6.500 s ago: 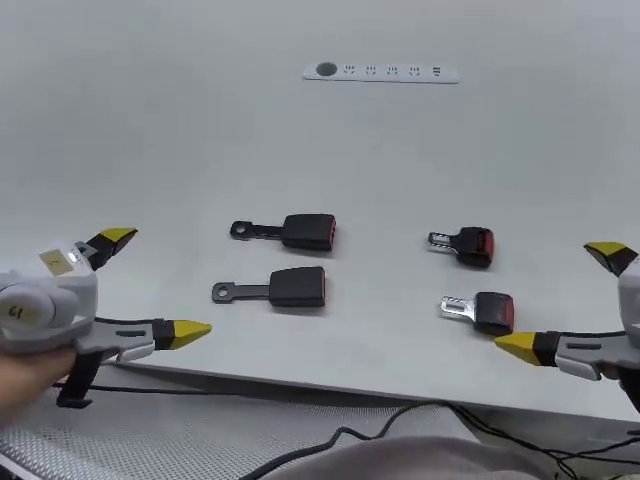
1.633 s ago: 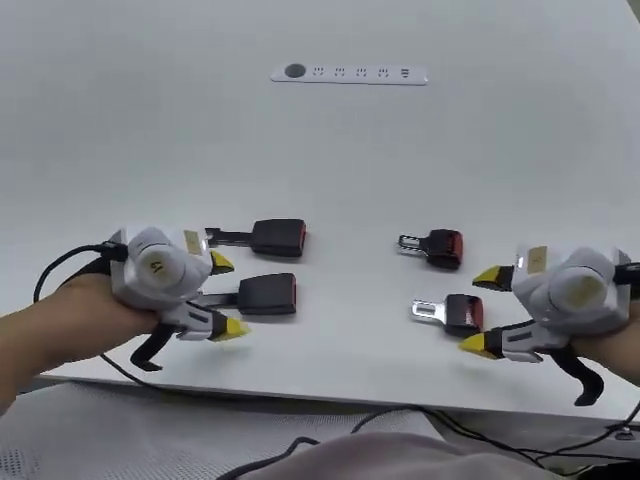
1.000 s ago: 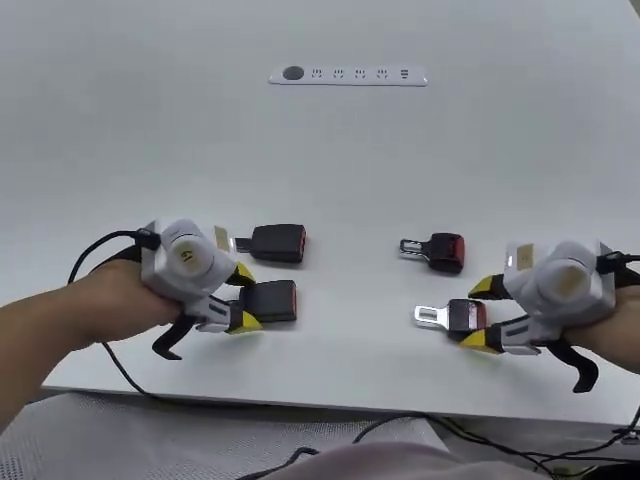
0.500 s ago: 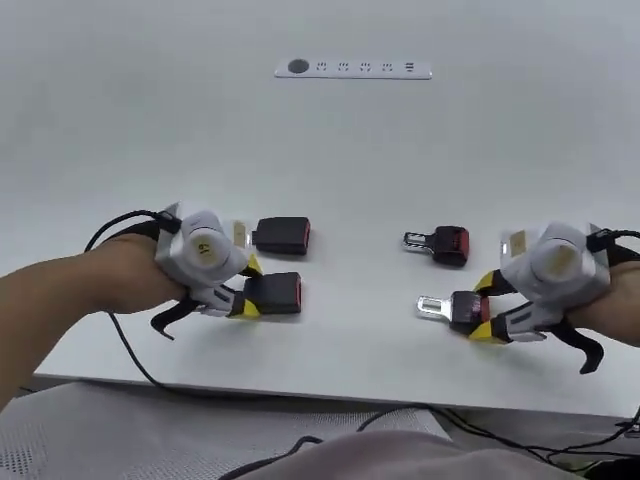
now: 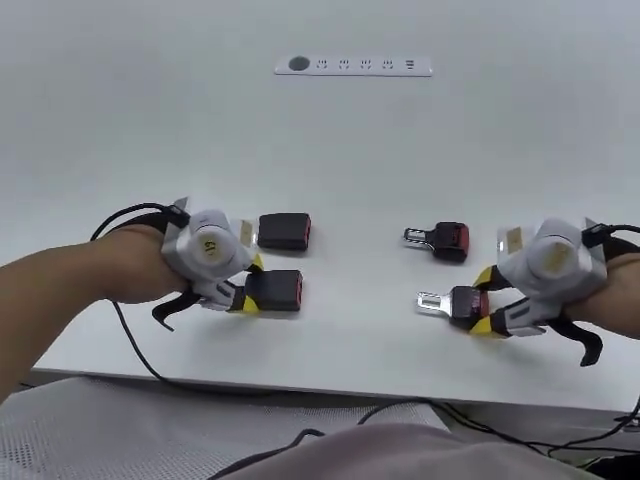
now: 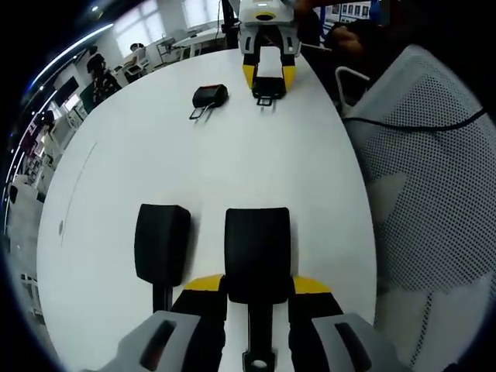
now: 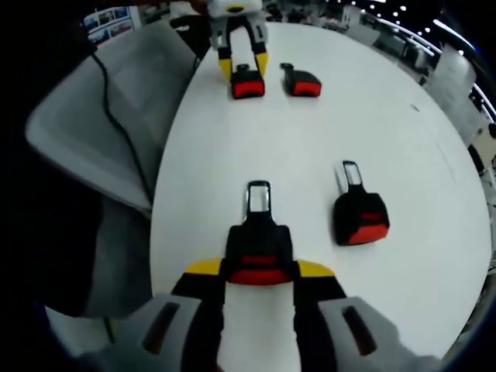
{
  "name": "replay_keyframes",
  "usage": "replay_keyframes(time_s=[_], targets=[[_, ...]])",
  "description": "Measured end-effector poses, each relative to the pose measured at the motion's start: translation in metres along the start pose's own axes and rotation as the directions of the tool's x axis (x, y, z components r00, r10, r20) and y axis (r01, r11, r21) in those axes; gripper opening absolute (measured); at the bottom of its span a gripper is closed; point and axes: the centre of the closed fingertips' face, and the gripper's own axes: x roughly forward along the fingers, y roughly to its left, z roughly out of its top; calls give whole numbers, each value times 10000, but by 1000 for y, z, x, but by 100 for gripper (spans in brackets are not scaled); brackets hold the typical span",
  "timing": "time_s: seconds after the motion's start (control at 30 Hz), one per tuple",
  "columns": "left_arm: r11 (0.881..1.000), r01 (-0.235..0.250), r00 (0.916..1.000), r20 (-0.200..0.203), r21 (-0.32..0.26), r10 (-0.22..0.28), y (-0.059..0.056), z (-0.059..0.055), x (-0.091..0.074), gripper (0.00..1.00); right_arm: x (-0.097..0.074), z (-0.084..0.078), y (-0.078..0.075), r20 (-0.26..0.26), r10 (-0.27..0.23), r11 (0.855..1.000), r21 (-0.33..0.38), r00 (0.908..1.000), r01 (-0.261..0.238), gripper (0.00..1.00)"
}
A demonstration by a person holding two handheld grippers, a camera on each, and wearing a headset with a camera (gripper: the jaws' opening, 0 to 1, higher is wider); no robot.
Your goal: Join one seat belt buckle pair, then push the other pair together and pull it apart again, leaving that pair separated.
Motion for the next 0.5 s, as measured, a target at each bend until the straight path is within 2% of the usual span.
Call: replay_keyframes(time_s=[0.23,0.4,0.5], targets=[[10000,60,10000,48,57,-60,1,-1,1,31,2,5,2,-42,15,9998,-206,10000,-16,33],[9999,25,10000,63,155,-26,0,0,2,31,7,16,5,66,6,9997,-239,10000,-4,33],[9997,16,10000,41,260,-18,0,-1,3,31,9,22,4,79,-21,10000,-14,10000,21,33]])
